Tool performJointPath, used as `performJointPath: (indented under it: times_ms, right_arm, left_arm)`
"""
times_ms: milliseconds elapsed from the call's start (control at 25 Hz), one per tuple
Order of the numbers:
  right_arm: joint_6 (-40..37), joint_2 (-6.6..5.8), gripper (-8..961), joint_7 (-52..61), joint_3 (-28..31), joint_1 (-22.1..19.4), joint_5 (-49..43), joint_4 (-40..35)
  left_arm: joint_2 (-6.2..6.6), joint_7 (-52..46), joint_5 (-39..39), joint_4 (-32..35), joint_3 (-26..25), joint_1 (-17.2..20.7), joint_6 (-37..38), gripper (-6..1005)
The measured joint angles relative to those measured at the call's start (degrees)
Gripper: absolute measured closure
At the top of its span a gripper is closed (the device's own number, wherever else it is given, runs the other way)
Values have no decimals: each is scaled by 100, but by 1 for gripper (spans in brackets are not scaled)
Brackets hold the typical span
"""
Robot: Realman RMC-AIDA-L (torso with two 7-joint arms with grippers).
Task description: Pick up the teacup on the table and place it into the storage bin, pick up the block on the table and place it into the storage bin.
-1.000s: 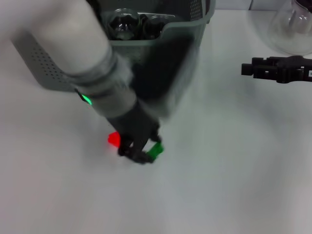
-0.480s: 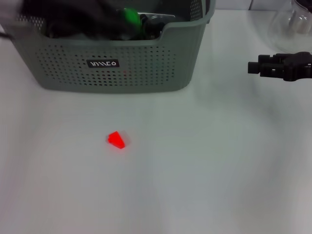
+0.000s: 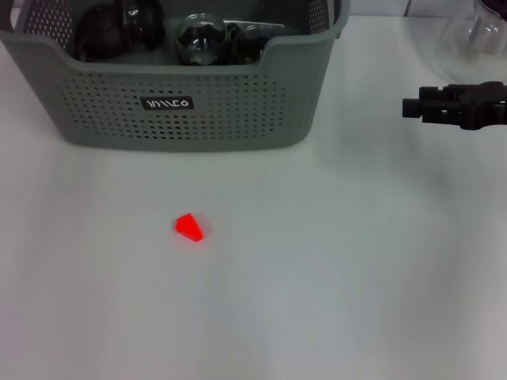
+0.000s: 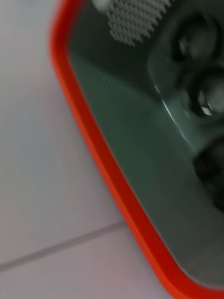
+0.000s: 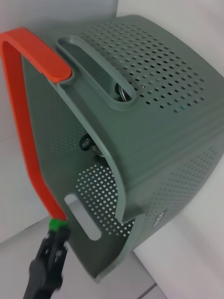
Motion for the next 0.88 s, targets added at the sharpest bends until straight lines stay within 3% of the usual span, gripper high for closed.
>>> performJointPath:
  times_ms: [240,360,800,880]
  right_arm:
    - [13,-9,359,8,-5,13,-3,0]
    - [30,-16,359,12,-5,16,-5,0]
    - [42,-53,360,21,-2,1,-13,0]
    - [42,-58,360,23,-2,1,-14,0]
  left_arm:
    - [-104,-247,892,-604,520,-340,-549,553]
    - [-72,-359,900,-607,828,-325,-585,551]
    - [16,-459,913,-568,1001,-279,-428,541]
    - [16,-460,914,-544,1043,-258,-411,465]
